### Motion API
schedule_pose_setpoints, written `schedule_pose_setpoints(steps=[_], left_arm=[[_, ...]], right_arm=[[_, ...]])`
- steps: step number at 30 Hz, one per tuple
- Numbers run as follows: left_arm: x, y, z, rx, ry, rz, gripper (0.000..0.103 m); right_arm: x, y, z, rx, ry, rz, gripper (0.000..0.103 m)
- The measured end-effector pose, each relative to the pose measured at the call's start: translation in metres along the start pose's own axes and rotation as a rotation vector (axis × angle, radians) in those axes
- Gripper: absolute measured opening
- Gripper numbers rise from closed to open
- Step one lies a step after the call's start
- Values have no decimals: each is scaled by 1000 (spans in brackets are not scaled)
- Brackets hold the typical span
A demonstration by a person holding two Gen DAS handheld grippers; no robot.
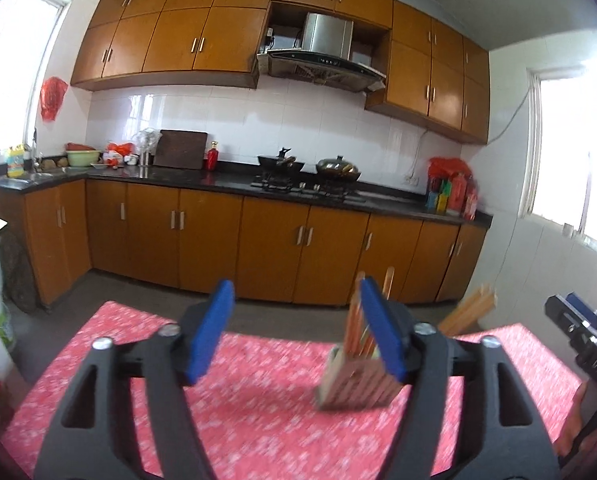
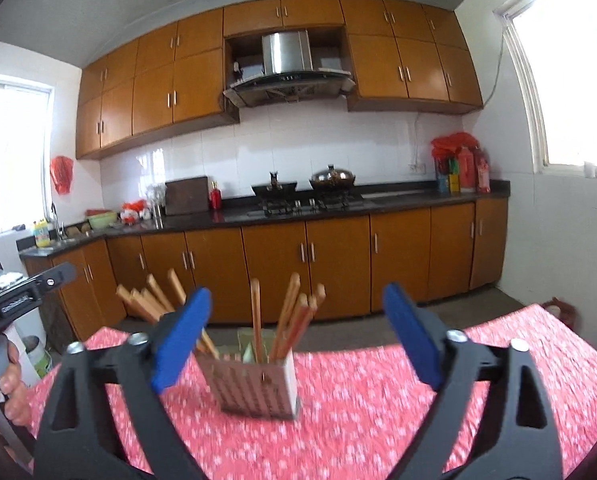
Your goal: Organize utensils
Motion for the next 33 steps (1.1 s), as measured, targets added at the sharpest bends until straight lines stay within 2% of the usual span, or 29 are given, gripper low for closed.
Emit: schedule_pose_setpoints(steps=[1, 2, 3, 5, 11, 20, 25, 33], left_arm=[[6, -6, -1, -6, 13, -3, 82], [15, -16, -1, -16, 35, -9, 92], [23, -24, -1, -28, 52, -11, 97], [38, -40, 2, -52, 88, -21, 99], [83, -73, 12, -89, 113, -44, 99], [132, -90, 21, -133, 150, -61, 99], [152, -92, 21, -145, 168, -94, 99], [168, -94, 16, -125, 137, -125, 99]], right_arm=[[6, -5, 1, 12, 1, -11, 98], [14, -12, 1, 27, -2, -20, 101], [19, -17, 0, 34, -3, -23, 101], [33, -29, -2, 51, -4, -36, 101], [73, -56, -15, 71, -41, -90, 101], [116, -74, -31, 76, -126, -132, 101], [133, -78, -31, 71, -119, -158, 101], [151, -80, -24, 83, -97, -202, 101]])
Point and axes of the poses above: each gripper's, at about its wrist camera, not at the fingertips, and y roughly the way its jaws point, z to its right, x to its underside, the point moved 3 cm from there along y, roughly the way its jaws point, and after that the axes turned 5 degrees about x, right-handed, at the moved point
